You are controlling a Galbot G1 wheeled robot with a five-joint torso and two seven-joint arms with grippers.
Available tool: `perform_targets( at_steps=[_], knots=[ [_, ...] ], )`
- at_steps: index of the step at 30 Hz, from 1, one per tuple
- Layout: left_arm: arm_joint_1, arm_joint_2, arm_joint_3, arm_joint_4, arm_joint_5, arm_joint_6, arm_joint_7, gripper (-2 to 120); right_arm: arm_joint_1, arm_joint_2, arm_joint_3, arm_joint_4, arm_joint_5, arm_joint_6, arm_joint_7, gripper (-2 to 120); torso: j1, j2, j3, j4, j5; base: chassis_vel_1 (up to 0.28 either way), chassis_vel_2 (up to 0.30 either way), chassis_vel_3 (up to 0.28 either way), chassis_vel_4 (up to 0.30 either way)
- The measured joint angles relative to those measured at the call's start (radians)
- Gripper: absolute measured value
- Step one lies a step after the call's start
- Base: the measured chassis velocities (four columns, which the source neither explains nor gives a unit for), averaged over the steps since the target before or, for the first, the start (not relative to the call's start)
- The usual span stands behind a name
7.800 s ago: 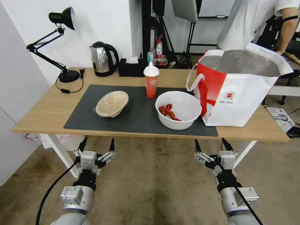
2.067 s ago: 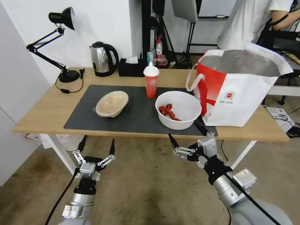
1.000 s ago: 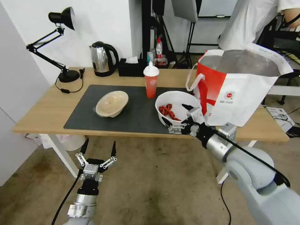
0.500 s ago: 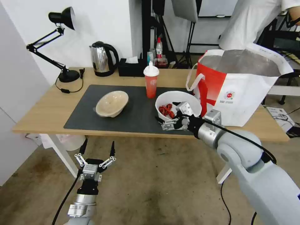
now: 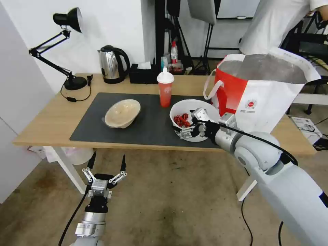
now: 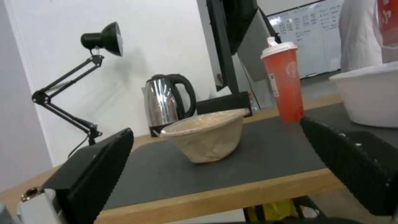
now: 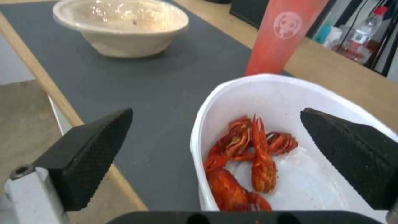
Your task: Pick up the trash from the table and place it into the takeout bag.
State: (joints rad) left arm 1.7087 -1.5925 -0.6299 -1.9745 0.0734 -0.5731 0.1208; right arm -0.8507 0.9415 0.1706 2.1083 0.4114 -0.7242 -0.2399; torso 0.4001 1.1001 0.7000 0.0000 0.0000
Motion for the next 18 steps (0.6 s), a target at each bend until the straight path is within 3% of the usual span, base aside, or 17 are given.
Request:
perform_targets(
  at_steps=[18],
  knots=[
    [-0.012,0.001,-0.006,0.016,0.0,-0.013,-0.001,100,0.012,0.013,-0.037,-0.054,-0.035,0.003,-0.036,100,0.0,0.0,0.0,0.0,-0.0001,0.0,0.0,0.0,0.0]
  ],
)
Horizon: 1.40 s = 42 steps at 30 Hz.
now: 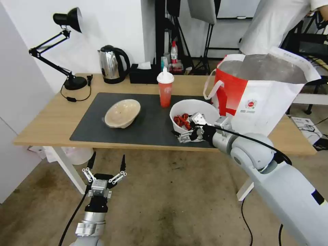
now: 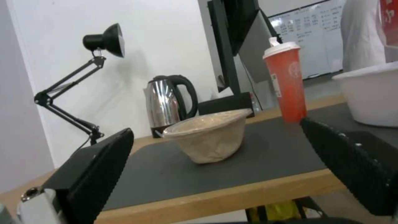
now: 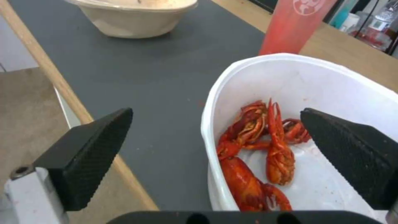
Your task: Pick up the trash from the table and place it into the takeout bag.
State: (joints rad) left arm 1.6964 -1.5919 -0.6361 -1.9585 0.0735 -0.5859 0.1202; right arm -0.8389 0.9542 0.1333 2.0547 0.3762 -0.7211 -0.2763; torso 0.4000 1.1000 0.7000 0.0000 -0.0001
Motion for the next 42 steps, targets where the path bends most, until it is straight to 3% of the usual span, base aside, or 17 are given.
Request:
perform_targets(
  at_steps=[13,25,36,42],
  knots=[
    [0.001,0.0,-0.004,0.002,-0.002,-0.004,0.0,100,-0.004,0.005,-0.014,-0.011,-0.047,0.002,-0.014,92,0.0,0.0,0.0,0.0,0.0001,0.0,0.0,0.0,0.0],
    [0.01,0.0,-0.007,-0.024,0.02,-0.02,0.0,100,-0.008,0.007,-0.011,-0.017,-0.044,0.005,-0.015,52,0.0,0.0,0.0,0.0001,0.0001,0.0,0.0,0.0,0.0],
    [0.01,0.0,-0.011,-0.033,0.032,-0.025,0.0,100,-0.009,0.01,-0.007,-0.027,-0.042,0.01,-0.015,6,0.0,0.0,0.0,0.0,0.0001,0.0,0.0,0.0,0.0],
    [0.009,0.0,-0.011,-0.031,0.032,-0.027,0.0,100,-0.01,0.01,-0.006,-0.027,-0.041,0.013,-0.014,0,0.0,0.0,0.0,0.0,0.0,0.0,0.0,0.0,0.0]
  ],
)
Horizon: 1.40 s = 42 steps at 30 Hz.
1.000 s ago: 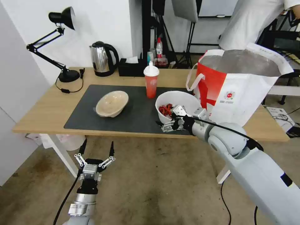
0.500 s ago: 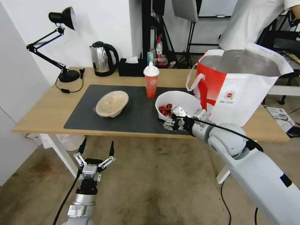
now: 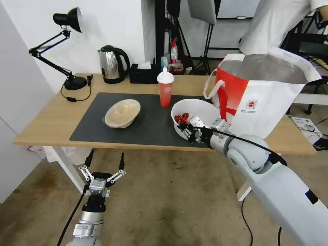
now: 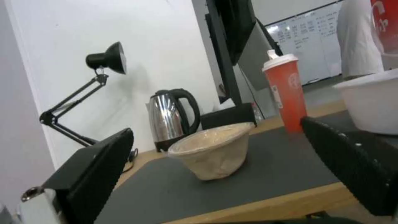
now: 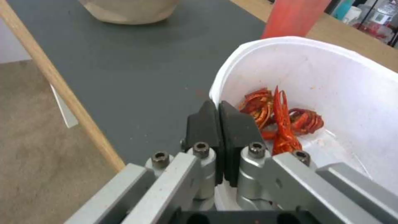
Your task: Pick up the trash from the table and place it into the takeout bag.
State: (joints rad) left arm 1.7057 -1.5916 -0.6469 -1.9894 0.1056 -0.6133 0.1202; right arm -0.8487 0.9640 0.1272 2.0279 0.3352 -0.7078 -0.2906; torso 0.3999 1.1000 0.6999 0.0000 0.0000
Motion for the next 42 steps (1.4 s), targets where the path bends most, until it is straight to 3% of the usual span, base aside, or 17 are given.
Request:
perform_targets(
  at_steps=[21,42],
  knots=[
    [-0.003,0.0,-0.002,0.002,-0.002,-0.007,-0.001,100,-0.021,-0.009,0.004,0.015,-0.005,0.003,0.002,0,0.0,0.0,0.0,0.0,0.0001,0.0,0.0,0.0,0.0],
    [-0.008,0.0,0.006,0.009,-0.005,-0.015,-0.002,100,-0.007,-0.132,0.002,0.118,-0.268,0.11,-0.067,0,0.0,0.0,0.0,0.0,0.0,0.0,0.0,0.0,0.0]
  ],
)
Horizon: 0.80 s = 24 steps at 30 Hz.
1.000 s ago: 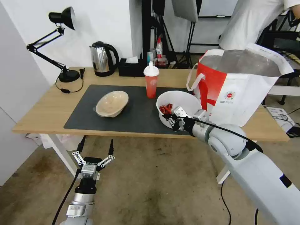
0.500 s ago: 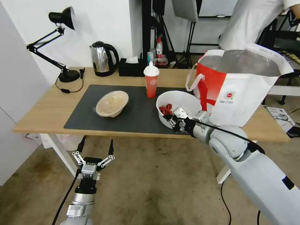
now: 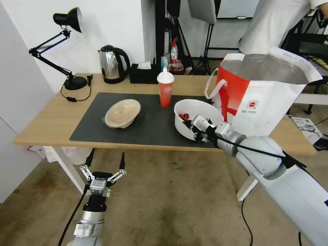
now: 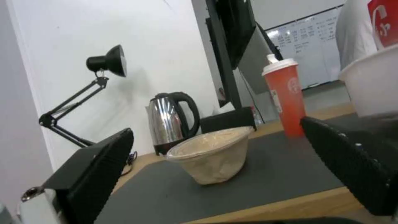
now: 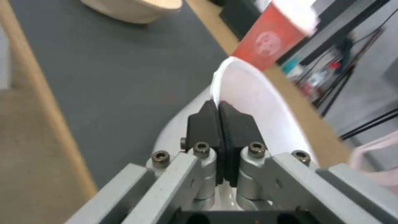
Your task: Pick up the trash from the table and place it into the takeout bag.
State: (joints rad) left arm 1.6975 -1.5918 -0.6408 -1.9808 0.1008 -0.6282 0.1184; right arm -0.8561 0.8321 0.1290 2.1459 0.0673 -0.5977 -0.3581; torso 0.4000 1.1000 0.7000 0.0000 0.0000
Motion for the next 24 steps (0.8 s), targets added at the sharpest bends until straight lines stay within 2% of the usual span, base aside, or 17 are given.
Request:
perform_targets(
  at_steps=[14,24],
  knots=[
    [-0.004,0.0,0.005,0.001,-0.001,-0.001,0.0,100,0.014,-0.043,-0.003,0.029,-0.159,0.081,-0.007,0,0.0,0.0,0.0,0.0,0.0,0.0,0.0,0.0,0.0],
    [-0.009,0.0,0.01,0.003,-0.001,-0.001,0.0,100,0.024,-0.059,-0.003,0.038,-0.203,0.111,-0.003,0,0.0,0.0,0.0,0.0001,0.0,0.0,0.0,0.0,0.0]
  ],
)
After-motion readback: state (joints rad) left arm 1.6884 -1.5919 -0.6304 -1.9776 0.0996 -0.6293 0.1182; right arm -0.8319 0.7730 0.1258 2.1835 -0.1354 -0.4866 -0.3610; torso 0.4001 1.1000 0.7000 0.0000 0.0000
